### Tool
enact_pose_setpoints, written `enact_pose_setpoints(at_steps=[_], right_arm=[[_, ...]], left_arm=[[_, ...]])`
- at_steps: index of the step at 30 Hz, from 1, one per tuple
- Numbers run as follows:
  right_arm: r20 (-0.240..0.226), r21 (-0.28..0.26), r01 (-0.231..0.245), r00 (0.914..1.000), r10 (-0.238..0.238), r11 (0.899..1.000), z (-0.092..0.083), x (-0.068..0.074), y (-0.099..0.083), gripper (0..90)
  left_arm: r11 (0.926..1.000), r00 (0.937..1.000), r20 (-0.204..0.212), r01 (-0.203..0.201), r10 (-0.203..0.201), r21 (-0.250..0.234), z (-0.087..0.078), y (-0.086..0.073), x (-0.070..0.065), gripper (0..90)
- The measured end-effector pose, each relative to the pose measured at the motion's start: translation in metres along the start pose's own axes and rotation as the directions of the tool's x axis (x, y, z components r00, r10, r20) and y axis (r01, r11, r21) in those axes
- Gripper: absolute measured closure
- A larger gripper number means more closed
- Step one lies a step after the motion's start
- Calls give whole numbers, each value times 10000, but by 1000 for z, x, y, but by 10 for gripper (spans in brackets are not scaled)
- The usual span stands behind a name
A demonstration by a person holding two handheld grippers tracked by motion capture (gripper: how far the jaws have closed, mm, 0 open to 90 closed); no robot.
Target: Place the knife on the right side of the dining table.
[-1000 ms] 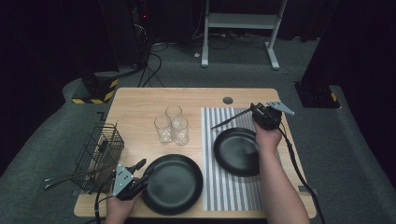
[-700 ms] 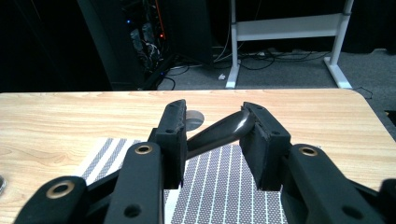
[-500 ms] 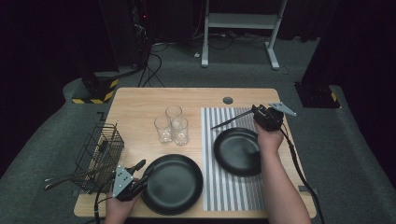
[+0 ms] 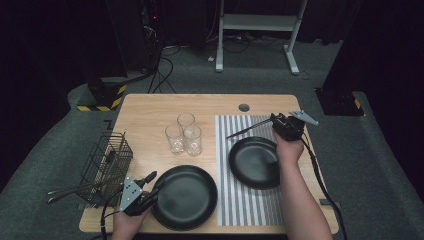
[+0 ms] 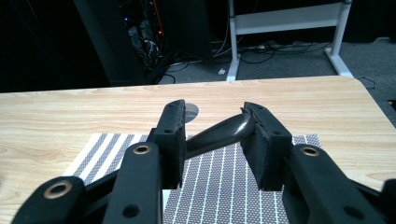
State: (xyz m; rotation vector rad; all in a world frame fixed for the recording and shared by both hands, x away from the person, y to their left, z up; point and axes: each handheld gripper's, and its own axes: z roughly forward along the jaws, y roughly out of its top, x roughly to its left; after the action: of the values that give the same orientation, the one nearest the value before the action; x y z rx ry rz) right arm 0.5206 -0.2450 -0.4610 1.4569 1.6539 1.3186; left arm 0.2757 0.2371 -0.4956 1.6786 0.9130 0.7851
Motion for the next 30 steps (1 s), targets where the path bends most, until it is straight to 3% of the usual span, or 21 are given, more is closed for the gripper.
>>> enact_pose_setpoints(at_steps=[30], right_arm=[[28,318,-243,9997,242,9992,3,-11,-8,586]], left_arm=[[10000,10000,19,32,-32,-2,0,-1,2,591]])
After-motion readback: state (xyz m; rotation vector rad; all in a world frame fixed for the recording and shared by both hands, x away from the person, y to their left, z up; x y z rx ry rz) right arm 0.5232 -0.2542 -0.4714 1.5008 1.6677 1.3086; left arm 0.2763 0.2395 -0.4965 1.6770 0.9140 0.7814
